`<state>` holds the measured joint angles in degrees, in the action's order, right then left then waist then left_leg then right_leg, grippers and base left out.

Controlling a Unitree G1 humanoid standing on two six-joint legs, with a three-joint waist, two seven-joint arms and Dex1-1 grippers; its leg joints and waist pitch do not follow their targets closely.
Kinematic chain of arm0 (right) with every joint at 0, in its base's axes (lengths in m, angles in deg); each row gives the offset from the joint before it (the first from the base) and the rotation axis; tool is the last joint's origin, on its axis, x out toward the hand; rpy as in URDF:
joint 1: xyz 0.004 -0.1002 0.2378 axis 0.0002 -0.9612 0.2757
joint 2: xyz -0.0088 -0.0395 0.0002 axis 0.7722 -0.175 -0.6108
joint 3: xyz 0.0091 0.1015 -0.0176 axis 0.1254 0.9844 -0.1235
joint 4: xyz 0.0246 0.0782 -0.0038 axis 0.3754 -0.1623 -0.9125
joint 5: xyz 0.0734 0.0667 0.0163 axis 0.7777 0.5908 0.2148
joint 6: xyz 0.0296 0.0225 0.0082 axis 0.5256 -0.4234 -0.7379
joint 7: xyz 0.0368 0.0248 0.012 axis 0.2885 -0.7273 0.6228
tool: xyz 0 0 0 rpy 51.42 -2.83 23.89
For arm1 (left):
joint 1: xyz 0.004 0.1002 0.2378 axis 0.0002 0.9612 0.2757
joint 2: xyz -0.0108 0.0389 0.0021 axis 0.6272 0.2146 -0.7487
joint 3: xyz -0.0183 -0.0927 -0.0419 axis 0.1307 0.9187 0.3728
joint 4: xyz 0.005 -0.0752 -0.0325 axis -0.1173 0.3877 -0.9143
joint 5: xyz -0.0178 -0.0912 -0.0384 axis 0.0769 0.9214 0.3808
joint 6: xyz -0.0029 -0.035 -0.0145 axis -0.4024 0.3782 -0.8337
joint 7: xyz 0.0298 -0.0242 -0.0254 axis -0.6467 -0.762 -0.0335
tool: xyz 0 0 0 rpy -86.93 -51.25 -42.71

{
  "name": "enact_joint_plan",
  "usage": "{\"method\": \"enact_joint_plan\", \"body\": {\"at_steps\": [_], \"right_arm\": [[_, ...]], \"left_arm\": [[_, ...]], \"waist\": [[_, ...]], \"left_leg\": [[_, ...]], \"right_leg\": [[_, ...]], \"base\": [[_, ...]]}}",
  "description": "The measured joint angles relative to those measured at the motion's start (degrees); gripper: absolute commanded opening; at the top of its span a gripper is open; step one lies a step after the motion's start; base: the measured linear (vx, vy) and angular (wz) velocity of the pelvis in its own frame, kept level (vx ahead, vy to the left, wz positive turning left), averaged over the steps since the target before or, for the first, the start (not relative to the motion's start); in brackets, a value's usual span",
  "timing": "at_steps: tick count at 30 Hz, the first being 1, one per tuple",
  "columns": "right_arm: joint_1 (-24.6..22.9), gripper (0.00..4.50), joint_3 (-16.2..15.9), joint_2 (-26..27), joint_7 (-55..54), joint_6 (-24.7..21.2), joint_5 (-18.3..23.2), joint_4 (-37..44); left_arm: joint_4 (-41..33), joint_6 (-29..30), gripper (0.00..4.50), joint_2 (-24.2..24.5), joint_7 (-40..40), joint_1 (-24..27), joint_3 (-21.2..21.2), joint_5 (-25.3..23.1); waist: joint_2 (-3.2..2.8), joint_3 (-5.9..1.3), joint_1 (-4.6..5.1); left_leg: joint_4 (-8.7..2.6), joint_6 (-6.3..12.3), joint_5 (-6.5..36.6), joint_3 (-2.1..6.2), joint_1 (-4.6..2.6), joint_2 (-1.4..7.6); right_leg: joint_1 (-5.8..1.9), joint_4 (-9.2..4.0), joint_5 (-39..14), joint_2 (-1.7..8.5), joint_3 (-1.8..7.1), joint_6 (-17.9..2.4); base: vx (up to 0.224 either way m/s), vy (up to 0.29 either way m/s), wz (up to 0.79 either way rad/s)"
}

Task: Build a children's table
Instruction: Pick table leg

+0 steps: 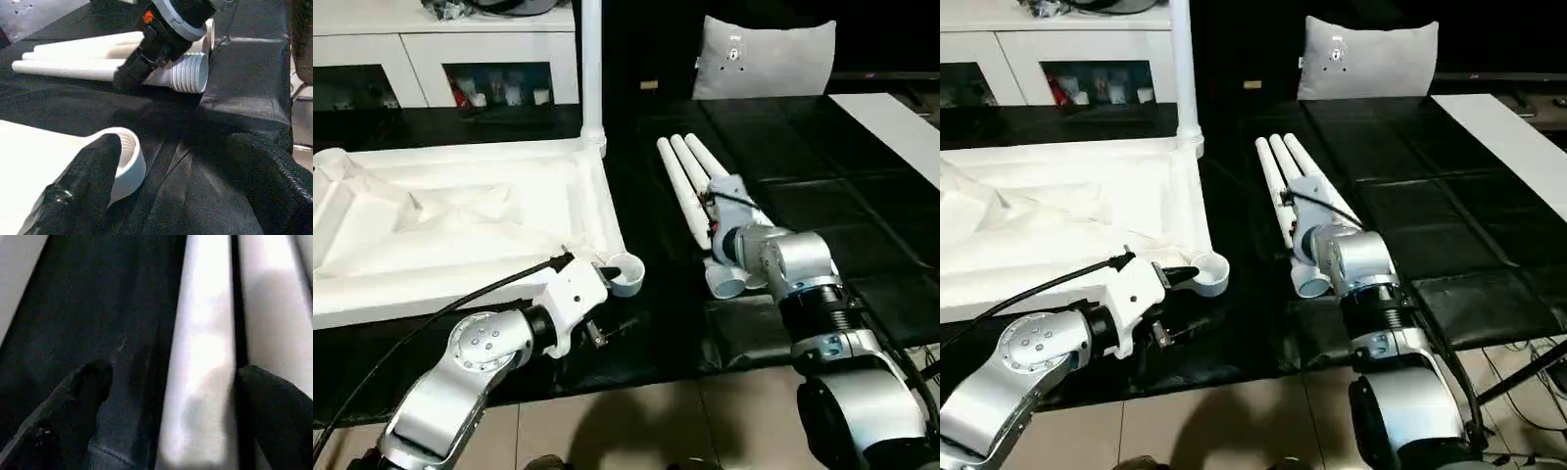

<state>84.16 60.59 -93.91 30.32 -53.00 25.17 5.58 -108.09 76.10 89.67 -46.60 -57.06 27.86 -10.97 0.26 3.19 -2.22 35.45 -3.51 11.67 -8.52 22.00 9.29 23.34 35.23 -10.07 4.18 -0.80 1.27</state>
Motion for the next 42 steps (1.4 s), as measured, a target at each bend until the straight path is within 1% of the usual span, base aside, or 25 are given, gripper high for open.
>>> {"method": "enact_joint_plan", "body": {"at_steps": [3,4,5,6,8,10,13,15,18,19,21,22,24,25,27,30,33,37,38,39,42], "right_arm": [[2.5,4.50,0.4,0.1,-0.5,0.4,0.1,-4.4],[2.8,4.32,0.7,0.2,-0.6,0.6,0.1,-5.2],[3.2,4.32,0.9,0.1,-0.7,0.9,0.1,-6.0],[3.7,4.21,1.0,0.1,-0.4,1.0,0.1,-7.0],[4.5,4.21,1.0,0.1,-0.1,0.9,0.0,-8.3],[5.0,3.90,0.9,0.1,0.6,0.3,-0.1,-9.1],[6.2,3.70,0.7,0.0,0.9,0.0,-0.2,-10.9],[6.6,3.49,0.7,-0.1,1.0,0.0,-0.2,-11.6],[6.9,3.20,0.7,-0.1,1.0,-0.1,-0.3,-12.2],[6.9,3.20,0.7,-0.1,1.1,-0.1,-0.3,-12.3],[7.1,2.97,0.7,-0.2,1.3,0.0,-0.5,-12.7],[7.1,2.92,0.7,-0.2,1.5,0.1,-0.5,-12.8],[7.1,2.75,0.7,-0.3,1.8,0.2,-0.5,-12.9],[7.1,2.53,0.7,-0.3,1.9,0.2,-0.5,-12.9],[7.1,2.53,0.7,-0.3,2.1,0.3,-0.5,-13.0],[7.1,2.16,0.7,-0.4,2.2,0.3,-0.5,-13.0],[7.0,1.99,0.8,-0.4,2.1,0.3,-0.5,-12.9],[6.7,1.89,2.6,-0.3,0.5,0.7,-0.1,-12.8],[6.3,1.86,2.9,-0.3,0.1,1.1,0.0,-12.3],[4.8,1.85,3.5,-0.1,-0.7,2.5,0.1,-10.4],[0.3,1.84,4.6,0.7,-1.9,7.8,0.8,-4.4]], "left_arm": [[0.0,0.0,3.99,0.0,0.0,-0.4,-0.2,0.0],[0.0,0.0,4.04,0.0,0.0,-0.5,-0.2,0.0],[0.0,0.0,4.04,0.0,0.0,-0.6,-0.2,0.0],[0.0,0.0,4.04,0.0,0.0,-0.6,-0.2,0.0],[0.0,0.1,4.04,0.0,0.0,-0.6,-0.2,0.0],[0.0,0.1,4.04,0.0,0.0,-0.6,-0.2,-0.1],[0.0,0.0,4.04,0.1,-0.2,-0.6,-0.3,-0.2],[0.0,0.0,4.04,0.3,-0.2,-0.6,-0.5,-0.2],[0.0,0.0,4.04,0.4,-0.2,-0.6,-0.6,-0.2],[0.0,0.0,4.04,0.5,-0.1,-0.6,-0.6,-0.2],[0.0,0.0,4.04,0.5,-0.1,-0.6,-0.6,-0.2],[0.0,-0.1,4.04,0.5,-0.1,-0.6,-0.6,-0.3],[0.0,-0.1,4.04,0.5,-0.1,-0.6,-0.6,-0.3],[0.0,-0.2,4.04,0.5,-0.1,-0.6,-0.6,-0.3],[0.1,-0.2,4.04,0.5,-0.1,-0.6,-0.7,-0.3],[0.2,-0.3,4.04,0.5,-0.1,-0.6,-0.8,-0.3],[0.3,-0.4,4.04,0.4,-0.1,-0.7,-1.4,-0.7],[0.8,-0.6,4.04,0.4,-0.2,-1.1,-1.4,-0.8],[1.0,-0.6,4.04,0.2,-0.4,-1.1,-1.3,-0.8],[1.5,-0.4,4.04,-0.6,-1.2,-1.4,-1.1,-0.8],[2.6,0.0,4.04,-2.9,-4.0,-2.0,0.4,-0.8]], "waist": [[0.00,0.00,0.02],[0.00,0.00,0.01],[0.00,0.00,0.00],[0.00,0.00,0.01],[0.00,0.00,0.01],[0.00,-0.01,0.01],[0.01,-0.01,0.01],[0.01,-0.01,-0.01],[0.00,-0.02,0.00],[0.00,-0.02,-0.01],[0.00,-0.02,0.00],[0.01,-0.02,-0.01],[0.00,-0.03,-0.01],[0.00,-0.03,-0.02],[0.00,-0.03,-0.01],[-0.01,-0.03,0.01],[-0.01,-0.03,0.00],[-0.05,-0.05,-0.01],[-0.06,-0.06,-0.01],[-0.07,-0.06,-0.11],[-0.08,-0.06,-0.22]], "left_leg": [[0.00,-0.01,0.0,-0.02,-0.03,0.02],[0.00,-0.01,0.0,-0.02,-0.03,0.04],[0.00,-0.02,0.0,-0.03,-0.04,0.04],[0.00,-0.03,0.0,-0.03,-0.04,0.05],[0.00,-0.04,0.0,-0.04,-0.04,0.06],[0.00,-0.04,0.0,-0.07,-0.04,0.08],[0.00,-0.04,0.0,-0.10,-0.04,0.10],[0.00,-0.04,0.0,-0.12,-0.04,0.11],[0.00,-0.04,0.0,-0.13,-0.05,0.13],[0.00,-0.04,0.0,-0.13,-0.05,0.13],[0.00,-0.04,0.0,-0.14,-0.06,0.14],[0.00,-0.05,0.0,-0.15,-0.06,0.14],[0.00,-0.05,0.0,-0.15,-0.07,0.15],[0.00,-0.06,0.0,-0.16,-0.07,0.15],[0.00,-0.06,0.0,-0.16,-0.07,0.16],[0.00,-0.06,0.0,-0.17,-0.07,0.17],[0.00,-0.06,0.0,-0.18,-0.06,0.18],[0.00,-0.11,-0.1,-0.18,-0.07,0.18],[0.00,-0.12,-0.1,-0.19,-0.07,0.18],[0.00,-0.12,-0.1,-0.19,-0.06,0.19],[0.00,-0.17,-0.1,-0.24,-0.06,0.21]], "right_leg": [[0.00,0.02,0.0,0.00,-0.01,-0.1],[0.00,0.04,0.0,0.00,-0.01,-0.1],[0.00,0.06,0.0,0.00,-0.02,-0.1],[0.00,0.07,0.0,0.00,-0.02,-0.1],[0.00,0.08,0.0,0.00,-0.03,-0.1],[0.00,0.07,0.0,-0.01,-0.03,-0.1],[0.00,0.07,0.0,-0.01,-0.03,-0.1],[0.00,0.07,0.0,-0.01,-0.03,-0.1],[0.00,0.07,0.0,-0.01,-0.04,-0.1],[0.00,0.08,0.0,-0.02,-0.04,-0.1],[-0.01,0.08,0.0,-0.02,-0.04,-0.1],[-0.01,0.08,0.0,-0.02,-0.04,-0.1],[-0.01,0.08,0.1,-0.02,-0.04,-0.1],[-0.01,0.09,0.1,-0.02,-0.04,-0.1],[-0.01,0.09,0.1,-0.02,-0.04,-0.1],[-0.01,0.09,0.1,-0.02,-0.05,-0.1],[-0.01,0.08,0.1,-0.02,-0.05,-0.1],[-0.01,0.09,0.1,-0.02,-0.05,-0.1],[-0.01,0.09,0.1,-0.02,-0.05,-0.2],[-0.01,0.07,0.1,-0.02,-0.06,-0.2],[0.00,0.08,0.1,-0.02,-0.05,-0.2]], "base": [[0.000,0.000,0.00],[0.000,0.000,0.00],[0.000,0.000,0.00],[0.000,0.000,0.00],[0.000,0.000,0.00],[0.000,0.000,0.00],[0.000,0.000,0.00],[0.000,0.000,0.00],[0.000,0.000,0.00],[0.000,0.000,0.00],[0.000,0.000,0.00],[0.000,0.000,0.00],[0.000,0.000,0.00],[0.000,0.000,0.00],[0.000,0.000,0.00],[0.000,0.000,0.00],[0.000,0.000,0.00],[0.000,0.000,0.00],[0.000,0.000,0.00],[0.000,0.000,0.00],[0.000,0.000,0.00]]}}
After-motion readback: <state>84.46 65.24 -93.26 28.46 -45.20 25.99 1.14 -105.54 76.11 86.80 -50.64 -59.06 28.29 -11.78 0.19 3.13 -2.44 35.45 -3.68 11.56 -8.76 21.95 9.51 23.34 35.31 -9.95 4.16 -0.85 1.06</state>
